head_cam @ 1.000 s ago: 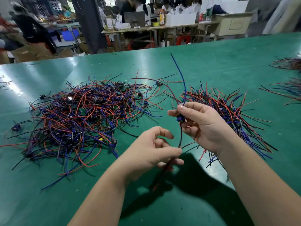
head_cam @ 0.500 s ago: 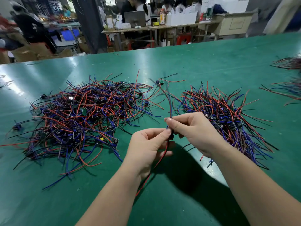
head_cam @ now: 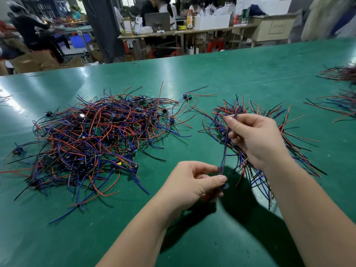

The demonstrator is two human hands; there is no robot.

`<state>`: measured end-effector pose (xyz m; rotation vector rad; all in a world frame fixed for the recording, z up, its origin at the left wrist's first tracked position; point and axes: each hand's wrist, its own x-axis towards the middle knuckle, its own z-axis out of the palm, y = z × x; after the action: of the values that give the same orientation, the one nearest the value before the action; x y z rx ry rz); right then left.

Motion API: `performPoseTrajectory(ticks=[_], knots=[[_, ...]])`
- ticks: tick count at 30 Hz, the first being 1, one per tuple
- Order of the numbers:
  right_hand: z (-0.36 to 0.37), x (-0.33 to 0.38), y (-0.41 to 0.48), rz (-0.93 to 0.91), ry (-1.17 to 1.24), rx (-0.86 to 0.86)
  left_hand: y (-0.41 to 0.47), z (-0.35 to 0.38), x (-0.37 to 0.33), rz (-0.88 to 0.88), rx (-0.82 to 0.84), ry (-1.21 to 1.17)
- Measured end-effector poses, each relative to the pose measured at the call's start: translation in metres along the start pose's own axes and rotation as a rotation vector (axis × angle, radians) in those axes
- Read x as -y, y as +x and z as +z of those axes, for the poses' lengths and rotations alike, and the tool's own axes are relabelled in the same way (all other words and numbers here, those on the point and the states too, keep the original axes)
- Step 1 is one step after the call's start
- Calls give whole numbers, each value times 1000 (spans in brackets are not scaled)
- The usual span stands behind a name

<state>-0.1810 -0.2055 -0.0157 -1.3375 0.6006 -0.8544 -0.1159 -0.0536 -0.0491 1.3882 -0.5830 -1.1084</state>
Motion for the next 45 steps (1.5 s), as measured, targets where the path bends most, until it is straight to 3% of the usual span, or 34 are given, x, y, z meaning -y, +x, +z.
performPoseTrajectory(ticks=[5,10,14,17,19,21,26,29,35,39,45], knots=[[-4,8,1,75,291,-121,-10,2,-5,-21,190,90],[-2,9,4,186,451,-60,-14,-5,-10,50,264,123],[3,5,2,300,376,66,-9,-9,-18,199,126,-152],[8,-2,-6,390,141,329,-5,-16,-23,333,-22,-427],[13,-5,-15,398,52,510,-1,-19,-24,424,-147,-481],[19,-6,-19,396,123,555,1,-17,-22,493,-255,-406],[20,-8,-13,304,290,389,2,-10,-15,482,-201,-158],[15,-6,-10,296,290,370,2,-10,-15,402,-142,-229],[19,-11,-15,293,130,448,1,-8,-16,296,-282,-298],[20,-12,-14,213,24,274,1,-8,-13,192,-242,-190],[8,0,-5,91,83,-9,-3,-8,-10,83,-67,-51]])
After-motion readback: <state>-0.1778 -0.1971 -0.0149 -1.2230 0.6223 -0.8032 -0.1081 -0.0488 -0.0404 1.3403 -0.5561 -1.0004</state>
